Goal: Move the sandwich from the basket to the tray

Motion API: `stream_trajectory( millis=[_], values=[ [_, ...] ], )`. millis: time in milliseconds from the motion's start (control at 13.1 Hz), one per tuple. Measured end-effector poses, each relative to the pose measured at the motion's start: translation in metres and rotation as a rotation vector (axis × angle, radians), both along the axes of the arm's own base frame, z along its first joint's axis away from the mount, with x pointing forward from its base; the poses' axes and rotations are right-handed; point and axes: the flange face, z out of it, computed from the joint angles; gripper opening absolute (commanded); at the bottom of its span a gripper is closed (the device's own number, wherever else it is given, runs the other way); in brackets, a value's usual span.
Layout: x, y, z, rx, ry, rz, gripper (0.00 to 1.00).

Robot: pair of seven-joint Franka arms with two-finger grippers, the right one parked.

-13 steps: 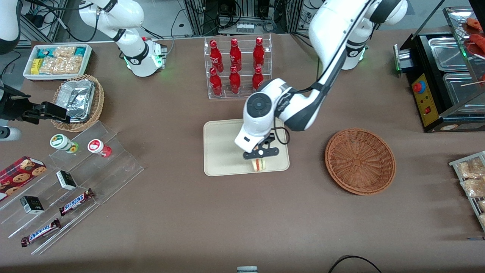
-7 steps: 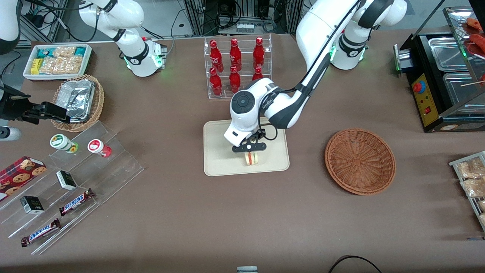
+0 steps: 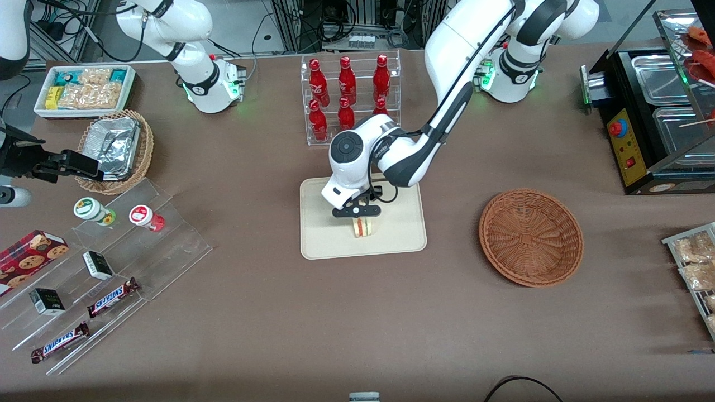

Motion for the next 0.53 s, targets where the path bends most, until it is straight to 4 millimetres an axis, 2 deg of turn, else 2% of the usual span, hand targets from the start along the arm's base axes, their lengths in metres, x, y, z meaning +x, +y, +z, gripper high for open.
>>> stream_trajectory(
  millis=[305, 458, 534],
  values=[
    [0.007, 0.003, 0.007, -0.002, -0.012, 0.01, 1.0],
    [0.014, 0.008, 0.028, 0.01, -0.018, 0.022, 1.0],
    [0.019, 0.013, 0.045, 0.023, -0.021, 0.032, 1.0]
  ],
)
